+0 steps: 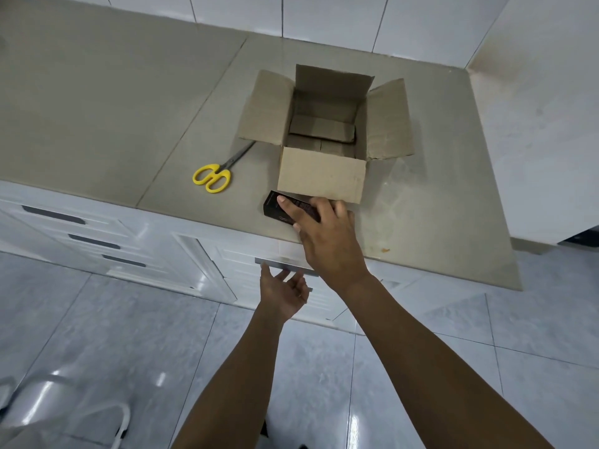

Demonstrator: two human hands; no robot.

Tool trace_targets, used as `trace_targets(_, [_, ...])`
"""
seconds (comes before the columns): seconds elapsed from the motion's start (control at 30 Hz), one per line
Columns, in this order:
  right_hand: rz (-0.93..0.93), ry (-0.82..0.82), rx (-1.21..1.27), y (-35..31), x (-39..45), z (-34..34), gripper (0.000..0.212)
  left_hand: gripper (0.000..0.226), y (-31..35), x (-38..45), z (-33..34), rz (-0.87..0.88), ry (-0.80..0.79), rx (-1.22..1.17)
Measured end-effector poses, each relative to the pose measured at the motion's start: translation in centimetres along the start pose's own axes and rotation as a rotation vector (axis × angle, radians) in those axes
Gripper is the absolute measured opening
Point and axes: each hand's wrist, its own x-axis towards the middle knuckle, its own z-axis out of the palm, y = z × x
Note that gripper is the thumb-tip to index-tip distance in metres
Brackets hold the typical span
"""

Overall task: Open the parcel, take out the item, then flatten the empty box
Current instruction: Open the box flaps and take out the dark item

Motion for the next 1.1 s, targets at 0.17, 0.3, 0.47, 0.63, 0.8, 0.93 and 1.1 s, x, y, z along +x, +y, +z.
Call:
trace_targets(0.17, [-0.033,-0.037,0.025,0.0,-0.4,-0.3,0.052,0.063,-0.4,-0.5,-1.2,-0.004,0.003,0.005])
trace_targets(0.3, [-0.022,-0.018,0.011,-0.4,-0.7,-0.2,0.055,0.064,-0.8,-0.7,-2.7,-0.024,-0.008,0.004])
trace_targets(0.47, [-0.075,0.131,-0.062,-1.8,-2.6,0.7,0.054,0.069,-0.7,-1.2,-4.0,-0.035,-0.049,0.044])
trace_targets(0.63, [-0.366,-0.001,-0.003,-2.5,-6.8,2.7,0.047,0.082,-0.8,-2.1,-5.3,-0.003,-0.119,0.132])
trace_targets(0.8, [-0.145,-0.295,0.039,0.2,-7.7,4.7,0.051,0.075,-1.2,-2.8,-7.5,-0.054,0.006,0.112])
trace_targets(0.93, [-0.025,-0.405,0.104,1.0,-7.8,5.8,0.048,0.076,-2.2,-3.4,-9.4,-0.071,0.03,0.123])
trace_targets(1.1, [0.141,-0.567,0.336,1.6,-7.0,7.8,0.055,0.076,-2.7,-4.1,-11.1,-0.089,0.031,0.106])
